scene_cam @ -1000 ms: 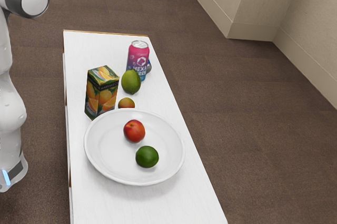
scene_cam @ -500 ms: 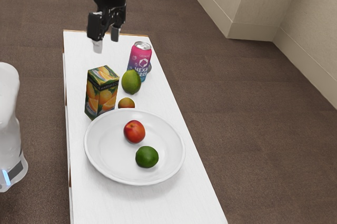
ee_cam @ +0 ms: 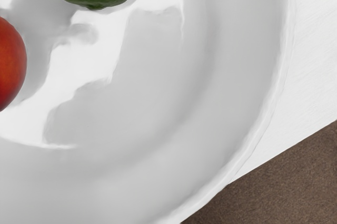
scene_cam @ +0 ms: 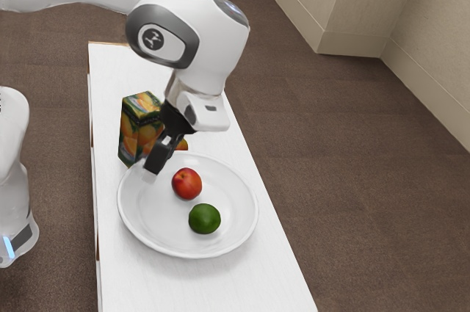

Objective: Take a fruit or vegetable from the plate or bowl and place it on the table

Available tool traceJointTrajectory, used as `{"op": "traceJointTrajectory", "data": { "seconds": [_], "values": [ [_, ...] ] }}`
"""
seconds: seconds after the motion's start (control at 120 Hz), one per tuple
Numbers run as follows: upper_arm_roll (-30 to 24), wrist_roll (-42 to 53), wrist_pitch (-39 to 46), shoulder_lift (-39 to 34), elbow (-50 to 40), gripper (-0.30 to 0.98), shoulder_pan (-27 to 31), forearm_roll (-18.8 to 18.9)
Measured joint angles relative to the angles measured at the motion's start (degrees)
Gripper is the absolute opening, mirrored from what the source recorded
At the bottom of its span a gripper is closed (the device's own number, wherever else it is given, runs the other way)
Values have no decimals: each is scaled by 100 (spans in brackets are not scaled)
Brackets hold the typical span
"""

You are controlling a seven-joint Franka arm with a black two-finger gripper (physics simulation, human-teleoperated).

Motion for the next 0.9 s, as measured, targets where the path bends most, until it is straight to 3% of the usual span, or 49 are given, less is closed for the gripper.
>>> {"op": "traceJointTrajectory", "data": {
  "seconds": [0.192,0.517,0.9],
  "values": [
    [-62,-404,376,563,409,68,34,-362],
    [-533,-931,692,690,202,68,40,-636],
    [-600,-1264,1740,1152,297,69,630,-292]
  ]
}}
